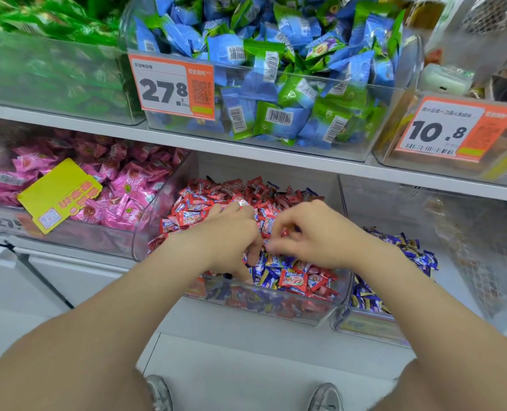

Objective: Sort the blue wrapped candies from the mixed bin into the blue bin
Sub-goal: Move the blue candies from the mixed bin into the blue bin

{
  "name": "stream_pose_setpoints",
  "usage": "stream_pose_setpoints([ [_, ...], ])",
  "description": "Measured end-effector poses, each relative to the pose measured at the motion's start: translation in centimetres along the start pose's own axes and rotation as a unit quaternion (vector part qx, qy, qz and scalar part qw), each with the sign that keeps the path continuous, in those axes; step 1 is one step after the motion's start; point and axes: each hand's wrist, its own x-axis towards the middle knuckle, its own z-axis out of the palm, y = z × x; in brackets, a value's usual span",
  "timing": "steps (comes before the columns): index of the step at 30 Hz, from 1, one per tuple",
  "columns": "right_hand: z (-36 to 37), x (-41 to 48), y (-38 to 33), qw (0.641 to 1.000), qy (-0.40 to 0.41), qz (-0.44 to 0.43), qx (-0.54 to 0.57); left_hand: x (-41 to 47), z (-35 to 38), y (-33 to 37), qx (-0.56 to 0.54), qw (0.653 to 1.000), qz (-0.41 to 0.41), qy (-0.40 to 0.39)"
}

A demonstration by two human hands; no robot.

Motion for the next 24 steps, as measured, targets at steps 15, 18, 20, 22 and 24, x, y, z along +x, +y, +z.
stream_pose_setpoints([
  [15, -0.9, -0.7, 0.3, 0.99, 0.119, 0.079, -0.008, 0.2, 0.4, -0.4, -0.015, 0.999, -0.034, 0.038],
  [18, -1.5, -1.7, 1.4, 0.996, 0.075, 0.055, 0.006, 0.3, 0.4, -0.4, -0.041, 0.998, -0.005, 0.055],
  [20, -1.5, -2.2, 1.7, 0.999, 0.039, 0.035, 0.008, 0.3, 0.1, -0.5, -0.102, 0.993, 0.008, 0.059],
  [22, -1.3, -2.4, 1.5, 1.0, 0.018, 0.011, -0.01, 0.3, -0.2, -0.8, -0.14, 0.989, 0.018, 0.034],
  [24, -1.0, -2.4, 0.9, 0.998, -0.02, 0.006, -0.06, 0.4, -0.2, -1.0, -0.11, 0.994, 0.028, -0.002],
])
